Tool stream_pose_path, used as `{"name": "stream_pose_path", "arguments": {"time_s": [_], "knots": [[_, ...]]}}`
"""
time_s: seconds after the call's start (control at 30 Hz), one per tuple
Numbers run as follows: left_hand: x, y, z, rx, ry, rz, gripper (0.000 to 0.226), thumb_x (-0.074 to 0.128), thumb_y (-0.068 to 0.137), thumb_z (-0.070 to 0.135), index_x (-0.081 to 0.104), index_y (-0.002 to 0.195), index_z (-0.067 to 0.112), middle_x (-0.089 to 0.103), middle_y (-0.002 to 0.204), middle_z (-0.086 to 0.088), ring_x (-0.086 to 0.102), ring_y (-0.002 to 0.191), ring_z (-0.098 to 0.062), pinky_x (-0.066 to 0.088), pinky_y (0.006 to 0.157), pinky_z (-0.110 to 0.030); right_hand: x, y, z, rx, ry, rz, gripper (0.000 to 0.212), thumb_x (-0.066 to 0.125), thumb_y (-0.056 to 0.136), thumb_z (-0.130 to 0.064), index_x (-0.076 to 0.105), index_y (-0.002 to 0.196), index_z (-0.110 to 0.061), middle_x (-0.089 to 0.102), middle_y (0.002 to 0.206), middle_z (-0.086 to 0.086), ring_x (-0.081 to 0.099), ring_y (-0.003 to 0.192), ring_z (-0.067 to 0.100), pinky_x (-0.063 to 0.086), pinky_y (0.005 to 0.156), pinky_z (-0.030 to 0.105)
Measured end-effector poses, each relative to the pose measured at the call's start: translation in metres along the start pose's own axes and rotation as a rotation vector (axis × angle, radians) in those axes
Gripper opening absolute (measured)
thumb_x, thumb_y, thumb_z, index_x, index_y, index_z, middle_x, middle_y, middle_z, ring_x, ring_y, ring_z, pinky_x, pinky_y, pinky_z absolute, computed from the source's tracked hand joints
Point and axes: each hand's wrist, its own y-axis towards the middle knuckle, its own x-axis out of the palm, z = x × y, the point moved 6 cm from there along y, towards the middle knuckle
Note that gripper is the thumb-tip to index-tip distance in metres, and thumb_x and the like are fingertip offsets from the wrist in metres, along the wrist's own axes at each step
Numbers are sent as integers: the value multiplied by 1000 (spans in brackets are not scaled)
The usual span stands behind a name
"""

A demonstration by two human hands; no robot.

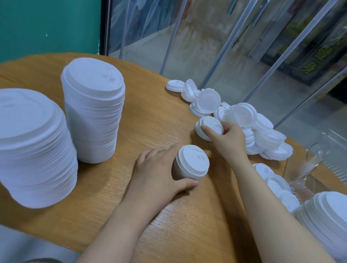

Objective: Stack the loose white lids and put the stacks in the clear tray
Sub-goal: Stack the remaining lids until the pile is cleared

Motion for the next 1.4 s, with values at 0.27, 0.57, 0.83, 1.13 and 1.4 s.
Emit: {"name": "stream_pose_path", "arguments": {"time_s": [0.27, 0.57, 0.83, 1.13, 1.4], "knots": [[0, 0, 0, 12, -10, 9, 86, 74, 65, 78, 44, 140, 48, 59, 127, 23, 45, 129, -4, 26, 115, -33, -25, -34, -17, -13, 102, 9, 26, 82, 81, -52, 63, 90, -37, 69, 94, -15, 65, 89, 4, 49, 75, 21], [-2, -1, 2, 9, -30, 16, 85, 76, 66, 75, 45, 140, 50, 58, 128, 22, 44, 126, -3, 23, 111, -25, -47, -88, -35, -31, 286, -107, 21, 81, 84, -39, 67, 97, -45, 73, 96, -29, 70, 91, 2, 54, 80, 19], [-2, -1, 3, 14, -49, 6, 78, 74, 66, 74, 47, 135, 50, 62, 118, 26, 50, 117, 5, 26, 113, -31, -37, -116, -33, -75, 164, -226, 56, 87, 71, -54, 68, 121, -38, 70, 113, -25, 61, 113, -5, 50, 91, 18], [-3, 0, 5, 17, -29, -10, 74, 74, 67, 74, 50, 133, 50, 63, 115, 25, 49, 117, 7, 23, 113, -28, -17, -115, -37, -121, 11, -299, 79, 72, 62, -75, 64, 131, -37, 65, 127, -20, 54, 125, -1, 50, 102, 32], [-3, 1, 4, -14, -45, -9, 85, 81, 65, 67, 45, 140, 47, 59, 128, 27, 42, 125, 9, 15, 109, -19, -13, -113, -37, -99, 6, -343, 61, 87, 74, -50, 62, 127, -34, 65, 122, -20, 56, 115, -5, 48, 82, 12]]}}
